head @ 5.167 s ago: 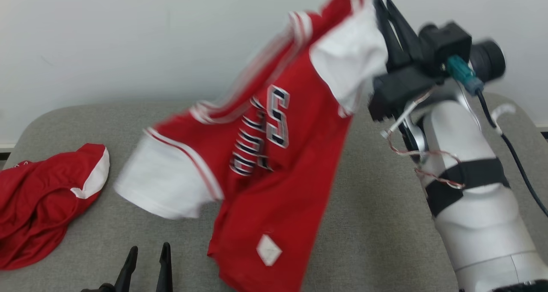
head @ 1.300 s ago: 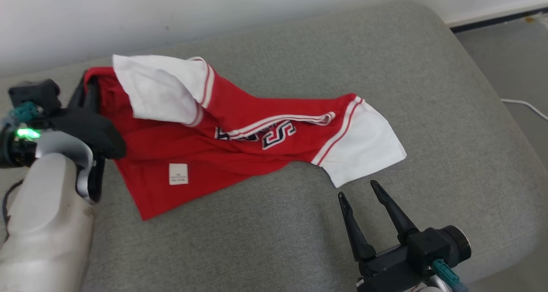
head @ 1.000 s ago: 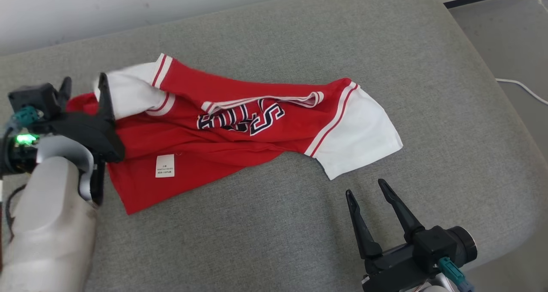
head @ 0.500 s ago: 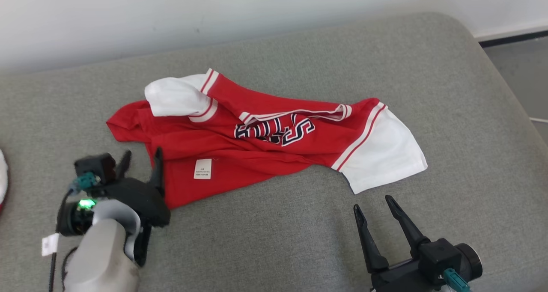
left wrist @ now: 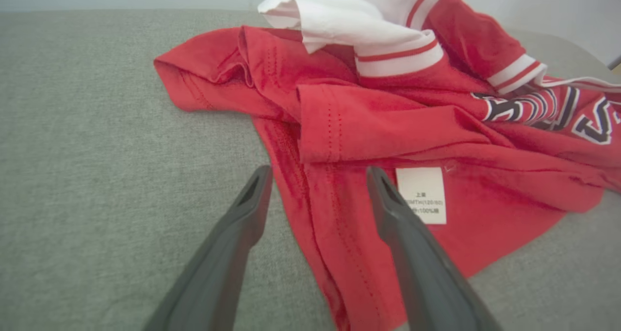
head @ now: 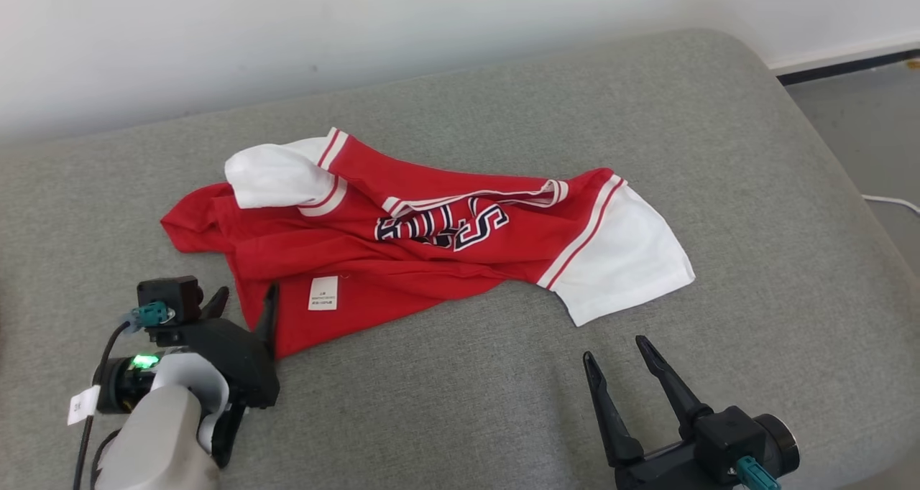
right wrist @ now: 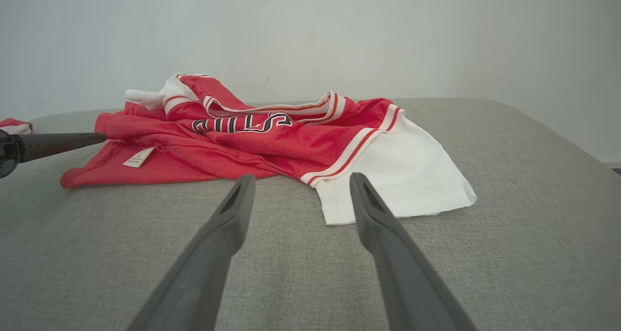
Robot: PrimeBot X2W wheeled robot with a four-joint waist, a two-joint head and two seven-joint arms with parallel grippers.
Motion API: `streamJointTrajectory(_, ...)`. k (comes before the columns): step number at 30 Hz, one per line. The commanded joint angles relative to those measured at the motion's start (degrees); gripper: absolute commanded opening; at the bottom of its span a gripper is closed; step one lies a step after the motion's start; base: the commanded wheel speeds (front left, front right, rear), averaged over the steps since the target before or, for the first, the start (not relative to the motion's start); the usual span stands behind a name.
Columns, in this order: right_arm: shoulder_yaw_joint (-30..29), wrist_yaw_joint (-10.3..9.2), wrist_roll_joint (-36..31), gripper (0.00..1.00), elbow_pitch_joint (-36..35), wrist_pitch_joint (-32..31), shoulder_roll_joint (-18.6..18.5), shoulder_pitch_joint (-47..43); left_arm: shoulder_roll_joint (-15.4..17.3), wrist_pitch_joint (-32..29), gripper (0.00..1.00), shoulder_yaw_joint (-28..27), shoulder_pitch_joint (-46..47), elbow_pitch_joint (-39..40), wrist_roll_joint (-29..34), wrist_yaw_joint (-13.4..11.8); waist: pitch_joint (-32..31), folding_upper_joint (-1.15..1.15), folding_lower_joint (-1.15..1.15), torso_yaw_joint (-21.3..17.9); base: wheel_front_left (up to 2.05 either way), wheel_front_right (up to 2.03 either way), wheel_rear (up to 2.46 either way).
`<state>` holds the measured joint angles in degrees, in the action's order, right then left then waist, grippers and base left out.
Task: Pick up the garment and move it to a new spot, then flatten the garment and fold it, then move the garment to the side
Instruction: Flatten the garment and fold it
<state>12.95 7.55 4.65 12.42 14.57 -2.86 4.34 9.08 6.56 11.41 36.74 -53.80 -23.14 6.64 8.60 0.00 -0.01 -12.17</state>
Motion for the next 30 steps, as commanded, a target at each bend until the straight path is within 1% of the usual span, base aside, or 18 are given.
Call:
streamJointTrajectory(1, 0.09, -0.13, 0.48, 1.0, 0.03, -0.04, -0.04, 0.02, 0.84, -0.28, 1.0, 0.23, 0.08, -0.62, 0.73, 0.05, 0.74, 0.0, 0.01, -1.11, 0.0, 0.0, 0.0)
streamJointTrajectory(5, 0.19, -0.13, 0.55, 1.0, -0.07, 0.08, -0.04, 0.12, 1.86, 0.48, 1.0, 1.04, 0.75, -1.32, 1.45, -0.01, 1.23, 0.0, 0.01, -1.95, 0.0, 0.0, 0.0)
streamJointTrajectory(9, 0.19, -0.13, 0.41, 1.0, -0.14, 0.19, -0.03, -0.14, 1.8, 1.14, 1.0, 1.73, 1.82, -1.72, 1.58, -0.03, 1.45, 0.0, 0.01, -2.3, 0.0, 0.0, 0.0)
streamJointTrajectory(16, 0.64, -0.13, 0.32, 1.0, -0.08, 0.25, -0.04, -0.17, 2.61, 3.21, 1.0, 3.18, 3.05, -1.71, 2.91, -0.27, 1.32, 0.0, 0.01, -2.84, 0.0, 0.0, 0.0)
streamJointTrajectory(17, 0.65, -0.13, 0.25, 1.0, -0.06, 0.25, -0.04, -0.21, 2.72, 3.21, 0.98, 3.44, 3.17, -1.88, 2.92, -0.13, 1.32, 0.0, 0.01, -2.89, 0.0, 0.0, 0.0)
streamJointTrajectory(18, 0.69, -0.13, 0.18, 1.0, -0.04, 0.24, -0.04, -0.25, 2.72, 3.07, 0.74, 3.71, 3.23, -2.14, 2.8, 0.04, 1.3, 0.0, 0.01, -2.93, 0.0, 0.0, 0.0)
streamJointTrajectory(19, 0.71, -0.13, 0.1, 1.0, -0.03, 0.22, -0.03, -0.31, 2.73, 3.08, 0.46, 3.98, 3.38, -2.24, 2.71, 0.19, 1.28, 0.0, 0.01, -2.97, 0.0, 0.0, 0.0)
streamJointTrajectory(20, 0.74, -0.13, 0.03, 1.0, -0.03, 0.19, -0.03, -0.38, 2.67, 3.32, 0.21, 4.26, 3.6, -2.21, 2.48, 0.36, 1.26, 0.0, 0.01, -3.01, 0.0, 0.0, 0.0)
streamJointTrajectory(21, 0.73, -0.13, -0.01, 1.0, -0.09, 0.15, -0.03, -0.44, 2.56, 3.39, 0.0, 4.52, 3.76, -2.22, 2.33, 0.32, 1.29, 0.0, 0.01, -3.03, 0.0, 0.0, 0.0)
streamJointTrajectory(26, 0.31, -0.13, -0.13, 1.0, -0.43, -0.11, -0.03, -0.42, 2.48, 4.68, 0.0, 5.37, 4.5, -1.39, 0.68, 0.75, 1.47, 0.0, 0.01, -2.64, 0.0, 0.0, 0.0)
streamJointTrajectory(30, -0.6, -0.13, -0.08, 1.0, -0.56, -0.16, -0.03, -0.83, 1.95, 5.67, 0.0, 5.45, 5.12, 0.61, -1.11, 0.73, 1.34, 0.0, 0.01, -1.09, 0.0, 0.0, 0.0)
